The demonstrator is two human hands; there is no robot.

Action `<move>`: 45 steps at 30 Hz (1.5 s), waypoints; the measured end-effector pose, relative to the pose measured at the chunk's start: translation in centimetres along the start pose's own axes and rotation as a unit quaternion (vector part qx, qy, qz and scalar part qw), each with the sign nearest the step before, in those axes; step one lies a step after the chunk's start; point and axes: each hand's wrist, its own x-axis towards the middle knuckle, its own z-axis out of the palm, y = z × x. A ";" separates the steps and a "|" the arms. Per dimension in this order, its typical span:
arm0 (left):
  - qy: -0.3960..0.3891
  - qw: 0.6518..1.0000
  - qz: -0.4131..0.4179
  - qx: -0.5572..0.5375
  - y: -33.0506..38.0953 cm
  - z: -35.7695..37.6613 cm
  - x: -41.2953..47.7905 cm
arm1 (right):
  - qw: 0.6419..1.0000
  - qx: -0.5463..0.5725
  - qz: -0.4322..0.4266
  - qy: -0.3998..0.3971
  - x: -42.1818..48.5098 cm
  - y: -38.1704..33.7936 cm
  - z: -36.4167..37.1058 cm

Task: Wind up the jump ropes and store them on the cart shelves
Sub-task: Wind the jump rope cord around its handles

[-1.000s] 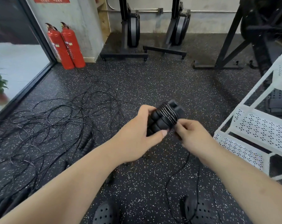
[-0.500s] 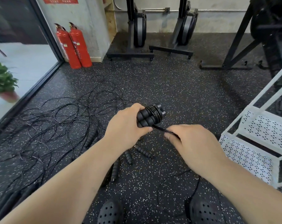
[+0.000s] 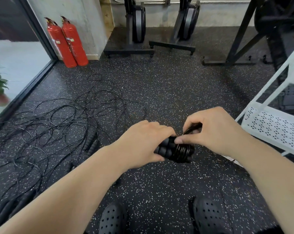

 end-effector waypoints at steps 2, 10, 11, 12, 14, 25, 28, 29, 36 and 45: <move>-0.020 0.999 0.003 -0.035 0.5 -0.1 -0.2 | 0.999 0.031 0.003 -0.027 0.0 0.3 -0.5; -0.035 0.962 -0.032 -0.268 2.0 -2.0 -1.2 | 0.975 0.194 0.005 -0.105 0.2 2.2 -0.7; -0.029 0.952 -0.040 -0.302 2.1 -2.2 -1.4 | 0.968 0.228 0.007 -0.107 0.1 2.3 -0.6; -0.022 0.943 -0.049 -0.329 2.1 -2.4 -1.5 | 0.958 0.266 0.015 -0.107 0.1 2.1 -0.5; -0.007 0.926 -0.064 -0.371 2.1 -2.9 -1.6 | 0.939 0.330 0.038 -0.095 0.0 1.8 -0.2; 0.151 0.895 -0.240 -0.343 -1.7 -0.6 -0.3 | 0.990 0.090 0.090 -0.065 -0.6 -1.3 5.0; 0.163 0.905 -0.274 -0.280 -3.1 -0.1 -0.4 | 0.996 -0.018 0.046 -0.072 -1.4 -1.9 4.5; 0.159 0.911 -0.284 -0.252 -3.4 0.0 -0.5 | 0.996 -0.056 0.033 -0.057 -1.6 -2.2 4.2; 0.079 0.974 -0.194 -0.089 -2.6 0.5 -0.3 | 0.964 -0.231 -0.111 0.074 -2.1 -3.1 2.3; 0.004 0.997 0.014 -0.082 0.7 -0.2 -0.6 | 0.999 0.053 -0.005 0.010 -0.8 0.8 -1.6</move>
